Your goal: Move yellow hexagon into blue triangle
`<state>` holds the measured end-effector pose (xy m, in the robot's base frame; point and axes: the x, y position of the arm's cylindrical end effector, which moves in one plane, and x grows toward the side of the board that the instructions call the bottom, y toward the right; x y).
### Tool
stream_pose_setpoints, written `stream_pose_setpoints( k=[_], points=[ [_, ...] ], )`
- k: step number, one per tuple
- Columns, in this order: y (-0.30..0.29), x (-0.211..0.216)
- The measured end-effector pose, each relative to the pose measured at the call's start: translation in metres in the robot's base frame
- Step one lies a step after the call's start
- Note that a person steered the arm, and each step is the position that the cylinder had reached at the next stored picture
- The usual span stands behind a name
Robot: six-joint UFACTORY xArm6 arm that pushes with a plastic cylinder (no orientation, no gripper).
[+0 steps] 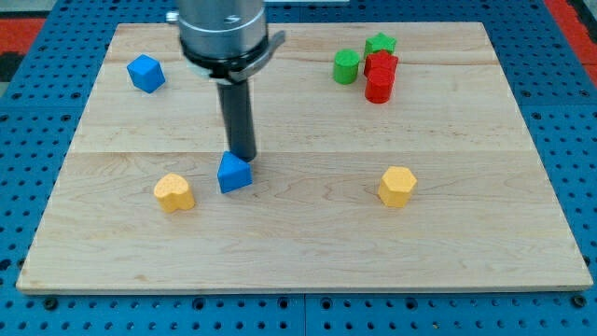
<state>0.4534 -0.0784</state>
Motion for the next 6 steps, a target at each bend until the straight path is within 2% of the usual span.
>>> stream_pose_setpoints(
  k=[1,2,3,4,5,6],
  points=[
    [-0.028,0.02],
    [0.04,-0.019],
    [0.14,-0.03],
    [0.216,-0.019],
    [0.226,0.023],
    [0.196,0.045]
  ],
)
